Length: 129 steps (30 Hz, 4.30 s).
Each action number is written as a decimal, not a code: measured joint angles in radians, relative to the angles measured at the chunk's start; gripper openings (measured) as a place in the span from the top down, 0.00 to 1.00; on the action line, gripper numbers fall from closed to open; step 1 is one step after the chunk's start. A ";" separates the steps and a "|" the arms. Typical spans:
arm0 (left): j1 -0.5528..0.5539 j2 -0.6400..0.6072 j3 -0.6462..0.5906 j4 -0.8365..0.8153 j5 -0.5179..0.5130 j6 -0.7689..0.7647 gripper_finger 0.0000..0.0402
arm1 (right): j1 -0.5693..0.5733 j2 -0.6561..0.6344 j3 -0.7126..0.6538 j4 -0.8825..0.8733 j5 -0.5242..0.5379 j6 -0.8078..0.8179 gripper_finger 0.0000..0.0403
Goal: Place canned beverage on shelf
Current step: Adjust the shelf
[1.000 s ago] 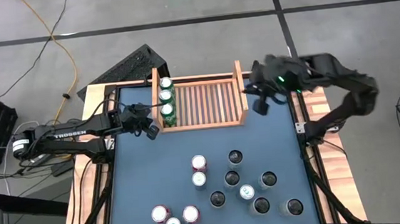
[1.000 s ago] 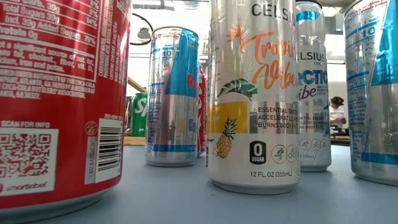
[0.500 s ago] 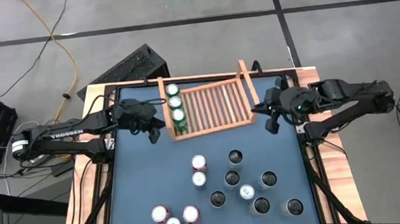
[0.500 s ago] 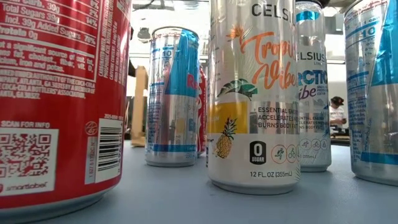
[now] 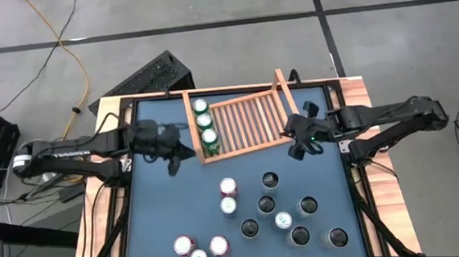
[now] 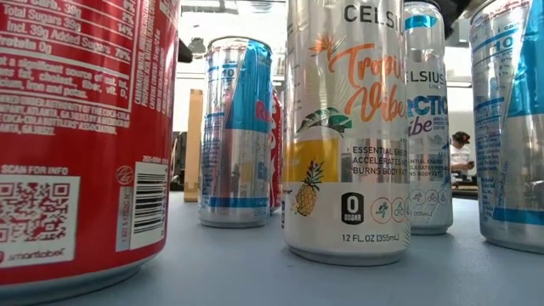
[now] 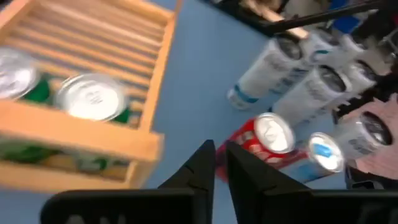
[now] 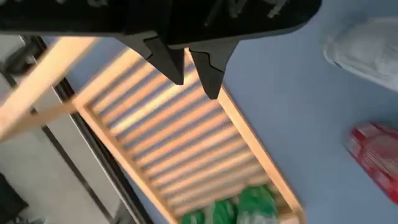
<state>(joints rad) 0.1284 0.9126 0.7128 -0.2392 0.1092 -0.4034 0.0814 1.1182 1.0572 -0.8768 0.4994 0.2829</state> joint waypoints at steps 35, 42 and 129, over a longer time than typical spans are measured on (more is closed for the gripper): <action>-0.168 0.350 -0.001 0.064 -0.615 0.165 1.00 | -0.006 0.029 0.000 -0.001 0.046 0.075 1.00; -0.115 0.350 -0.001 0.064 -0.614 0.233 1.00 | -0.006 0.029 0.000 -0.132 0.132 0.238 1.00; -0.197 0.690 0.330 0.138 0.213 0.491 0.33 | 0.103 0.064 0.023 -0.294 0.153 0.391 1.00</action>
<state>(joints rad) -0.0688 1.6024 1.0424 -0.1016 0.3226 0.0877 0.1844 1.1820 1.0801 -1.1709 0.6521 0.6735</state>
